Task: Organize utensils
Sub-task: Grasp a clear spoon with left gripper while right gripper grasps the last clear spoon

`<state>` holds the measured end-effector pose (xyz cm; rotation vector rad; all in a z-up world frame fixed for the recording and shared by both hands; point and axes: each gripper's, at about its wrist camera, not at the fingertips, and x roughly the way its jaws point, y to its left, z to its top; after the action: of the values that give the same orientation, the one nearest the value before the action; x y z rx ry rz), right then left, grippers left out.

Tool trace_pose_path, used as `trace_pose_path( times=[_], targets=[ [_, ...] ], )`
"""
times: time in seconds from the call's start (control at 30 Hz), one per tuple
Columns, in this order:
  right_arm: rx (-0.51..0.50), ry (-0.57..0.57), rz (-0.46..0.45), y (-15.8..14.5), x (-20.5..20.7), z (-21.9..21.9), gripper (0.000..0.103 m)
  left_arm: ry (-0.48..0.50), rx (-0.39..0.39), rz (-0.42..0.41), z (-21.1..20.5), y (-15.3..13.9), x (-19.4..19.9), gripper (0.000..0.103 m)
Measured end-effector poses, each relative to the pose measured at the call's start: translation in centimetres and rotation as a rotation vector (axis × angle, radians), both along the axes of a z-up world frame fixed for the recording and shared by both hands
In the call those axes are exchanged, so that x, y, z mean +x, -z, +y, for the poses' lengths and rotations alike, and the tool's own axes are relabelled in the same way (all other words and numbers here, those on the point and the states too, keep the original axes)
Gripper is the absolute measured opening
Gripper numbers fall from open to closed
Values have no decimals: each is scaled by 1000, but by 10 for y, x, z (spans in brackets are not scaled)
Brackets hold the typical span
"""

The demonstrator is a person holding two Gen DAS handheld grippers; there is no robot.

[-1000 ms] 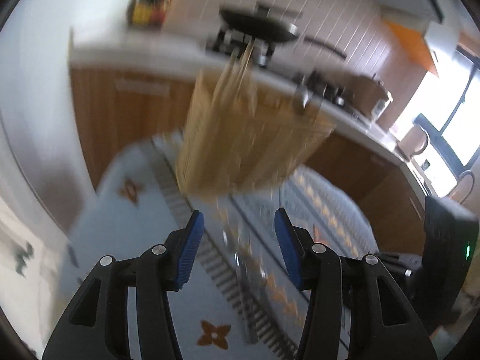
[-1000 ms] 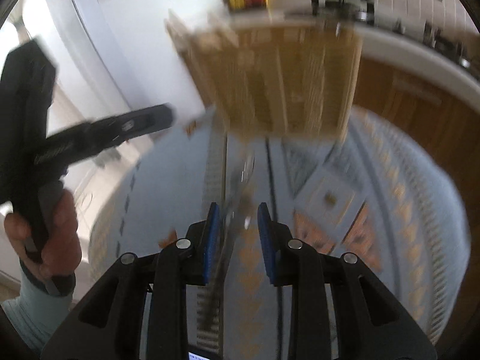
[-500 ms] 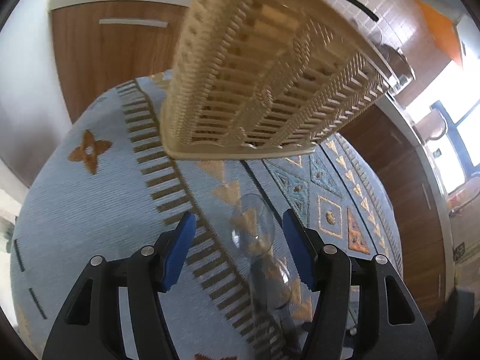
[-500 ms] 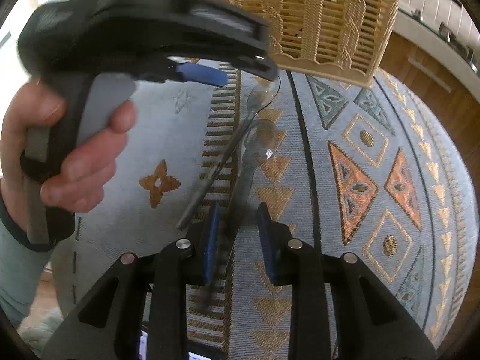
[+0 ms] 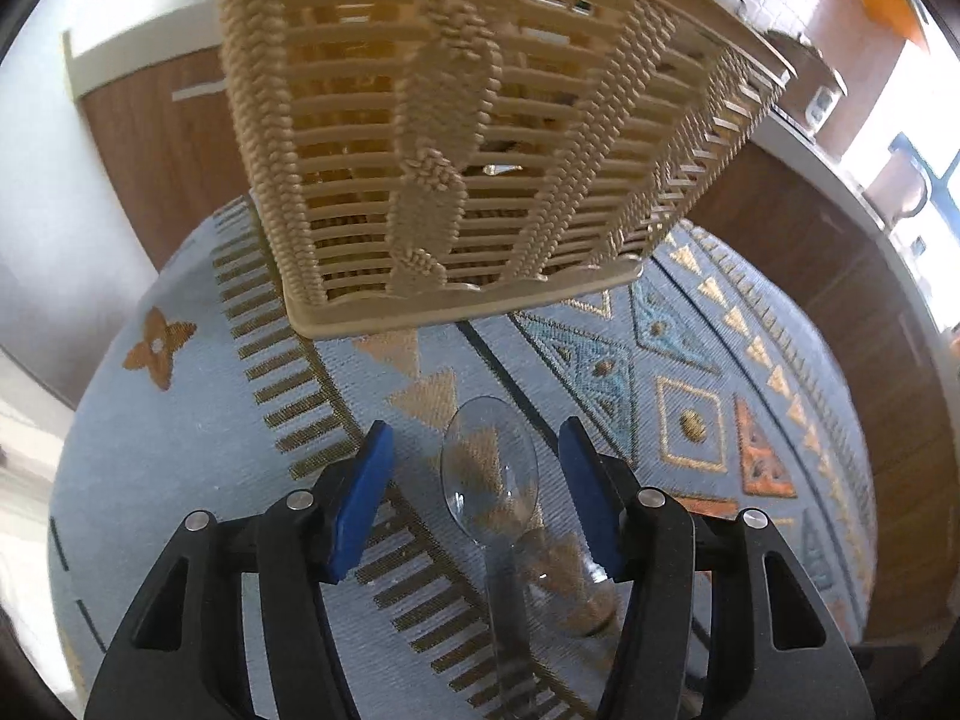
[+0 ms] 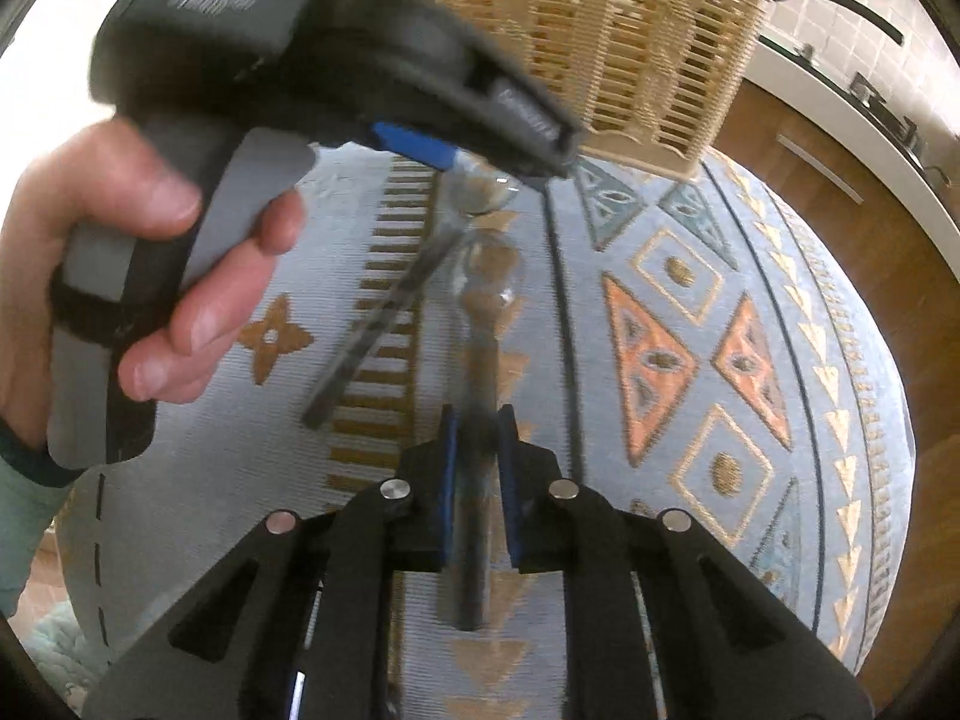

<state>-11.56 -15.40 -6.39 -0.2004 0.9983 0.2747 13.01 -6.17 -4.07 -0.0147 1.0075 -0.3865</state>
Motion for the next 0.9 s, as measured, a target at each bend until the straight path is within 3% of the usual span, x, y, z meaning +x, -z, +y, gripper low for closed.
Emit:
trace_pose_path(
  times=[0.17,0.27,0.3,0.47,0.67,0.77,0.8,0.9],
  targets=[
    [39,50,14,-3,2,-20,11,3,78,-32,-15,2,-4,53],
    [66,84,22,-3,2,-33,11,-18,162,-73,-23,2,-8,32],
    [75,92,26,-2,4,-38,11,-17,170,-79,-25,2,-9,32],
    [92,149,23,-4,13,-55,11,-36,118,-66,-17,1,-13,31],
    [170,158,105,-4,23,-68,12,-34,58,-83,-2,-1,-27,31],
    [267,160,186,-6,41,-79,26,-23,41,-82,3,-1,-31,31],
    [267,158,194,-7,47,-79,35,-19,36,-81,5,-1,-32,31],
    [196,148,190,-10,65,-71,38,-12,20,-84,9,-1,-33,31]
  ],
)
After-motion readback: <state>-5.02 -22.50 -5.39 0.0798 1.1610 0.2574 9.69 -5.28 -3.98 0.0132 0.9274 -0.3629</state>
